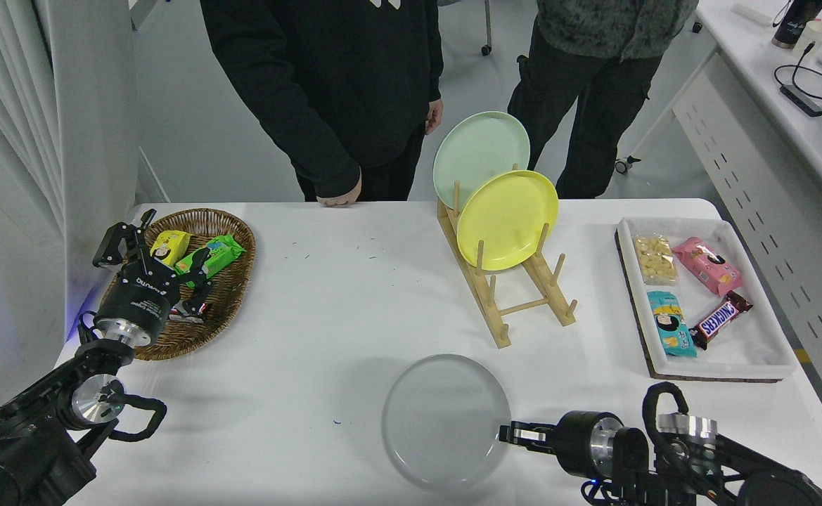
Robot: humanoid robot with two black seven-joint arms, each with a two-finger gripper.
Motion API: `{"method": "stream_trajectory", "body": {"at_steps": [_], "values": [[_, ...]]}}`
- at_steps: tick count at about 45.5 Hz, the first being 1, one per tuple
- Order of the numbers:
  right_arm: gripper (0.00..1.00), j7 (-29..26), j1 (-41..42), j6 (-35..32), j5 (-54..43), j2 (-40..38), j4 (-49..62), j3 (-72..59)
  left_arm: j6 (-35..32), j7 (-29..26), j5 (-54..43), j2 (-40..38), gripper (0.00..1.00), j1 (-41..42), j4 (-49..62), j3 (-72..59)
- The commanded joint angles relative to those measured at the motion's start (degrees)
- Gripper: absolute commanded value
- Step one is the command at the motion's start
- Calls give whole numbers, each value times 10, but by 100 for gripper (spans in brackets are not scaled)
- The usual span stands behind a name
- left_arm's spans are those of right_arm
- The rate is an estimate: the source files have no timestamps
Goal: Place the plate on the table
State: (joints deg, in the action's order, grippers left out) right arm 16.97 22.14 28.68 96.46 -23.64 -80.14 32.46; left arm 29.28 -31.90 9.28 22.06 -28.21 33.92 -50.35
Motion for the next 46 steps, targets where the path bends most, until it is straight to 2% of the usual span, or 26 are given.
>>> {"method": "stream_trajectory", "body": {"at_steps": [1,22,37,46], "values": [[0,0,3,0,-9,25,17,0,1,0,0,0,98,0,0,1],[0,0,2,1,-11,31,17,-7,2,0,0,0,98,0,0,2],[0,-1,39,101,24,-27,9,-7,2,1,0,0,98,0,0,2],[0,0,44,109,24,-42,11,-7,2,1,0,0,98,0,0,2]]}}
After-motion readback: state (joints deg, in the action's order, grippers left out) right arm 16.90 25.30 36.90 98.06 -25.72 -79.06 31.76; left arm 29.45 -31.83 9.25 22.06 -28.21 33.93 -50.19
